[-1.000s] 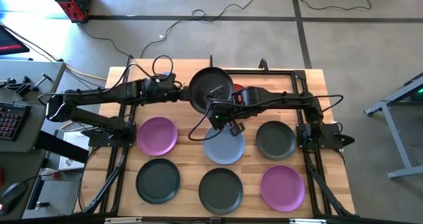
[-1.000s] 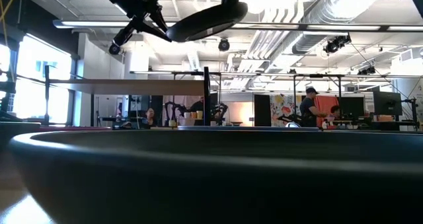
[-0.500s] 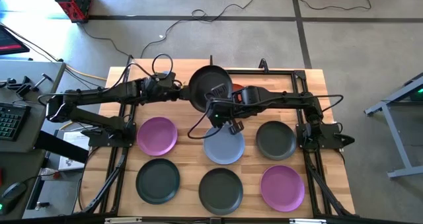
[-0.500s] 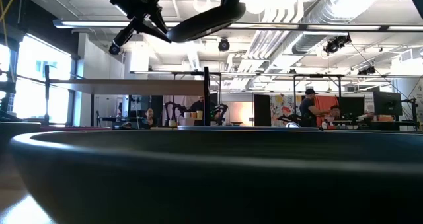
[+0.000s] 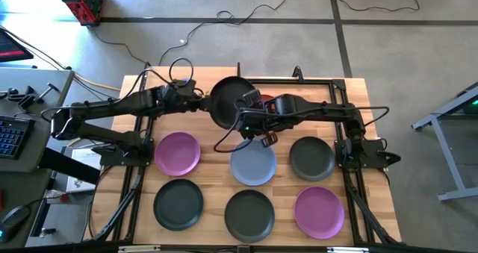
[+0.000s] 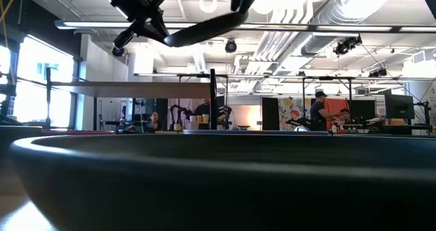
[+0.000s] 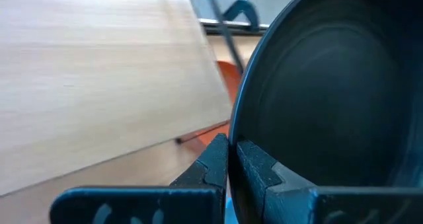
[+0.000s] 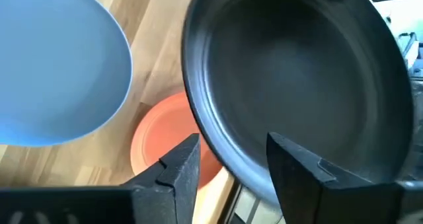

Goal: Place and stack plates onto a shelf
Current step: Put the top right black plate on the shelf

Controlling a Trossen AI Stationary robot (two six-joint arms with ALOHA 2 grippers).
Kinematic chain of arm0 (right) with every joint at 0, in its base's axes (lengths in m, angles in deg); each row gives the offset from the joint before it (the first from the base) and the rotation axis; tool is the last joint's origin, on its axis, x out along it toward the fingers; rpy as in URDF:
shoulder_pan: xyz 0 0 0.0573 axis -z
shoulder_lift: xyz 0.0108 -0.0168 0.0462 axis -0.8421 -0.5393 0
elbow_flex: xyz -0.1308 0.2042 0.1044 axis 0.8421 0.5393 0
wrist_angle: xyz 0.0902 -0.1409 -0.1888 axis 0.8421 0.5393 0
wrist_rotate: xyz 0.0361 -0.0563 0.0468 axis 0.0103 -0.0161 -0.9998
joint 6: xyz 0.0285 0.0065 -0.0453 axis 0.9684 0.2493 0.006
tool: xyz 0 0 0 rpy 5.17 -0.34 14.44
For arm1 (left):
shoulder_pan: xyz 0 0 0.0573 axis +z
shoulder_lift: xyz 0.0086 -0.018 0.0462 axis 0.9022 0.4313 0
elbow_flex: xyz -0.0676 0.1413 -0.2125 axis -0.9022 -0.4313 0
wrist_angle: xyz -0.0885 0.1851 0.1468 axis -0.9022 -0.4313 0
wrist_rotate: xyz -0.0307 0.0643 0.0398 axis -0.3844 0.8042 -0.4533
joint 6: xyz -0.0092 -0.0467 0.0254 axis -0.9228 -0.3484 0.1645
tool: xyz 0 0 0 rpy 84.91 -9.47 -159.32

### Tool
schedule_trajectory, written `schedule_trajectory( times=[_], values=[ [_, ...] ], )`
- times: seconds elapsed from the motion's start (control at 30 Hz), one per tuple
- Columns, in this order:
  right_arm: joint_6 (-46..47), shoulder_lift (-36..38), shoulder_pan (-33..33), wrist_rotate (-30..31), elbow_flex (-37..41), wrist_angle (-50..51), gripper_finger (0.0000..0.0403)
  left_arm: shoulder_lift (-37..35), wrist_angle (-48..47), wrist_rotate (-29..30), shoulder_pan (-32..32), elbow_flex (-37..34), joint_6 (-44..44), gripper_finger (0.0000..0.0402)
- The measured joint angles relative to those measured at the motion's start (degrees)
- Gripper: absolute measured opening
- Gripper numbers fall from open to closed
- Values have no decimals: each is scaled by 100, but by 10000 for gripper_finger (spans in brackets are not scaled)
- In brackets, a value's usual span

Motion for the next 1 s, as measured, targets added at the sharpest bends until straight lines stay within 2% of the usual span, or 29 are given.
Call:
schedule_trajectory(
  times=[0.3,0.53,0.7,0.8,1.0],
  values=[
    [0,1,0,12,-413,211,156,-418,-256,105,659,1,181,6],
    [17,-3,110,-132,-418,224,156,-844,-805,407,1363,0,179,6],
    [44,-3,217,-246,-418,224,156,-1059,-1167,416,1972,2,184,6],
    [183,-3,294,-323,-418,224,156,-1130,-1439,320,2328,2,298,3],
    [438,-3,473,-595,-416,229,156,-1153,-1721,-352,3052,2,500,3]
  ],
)
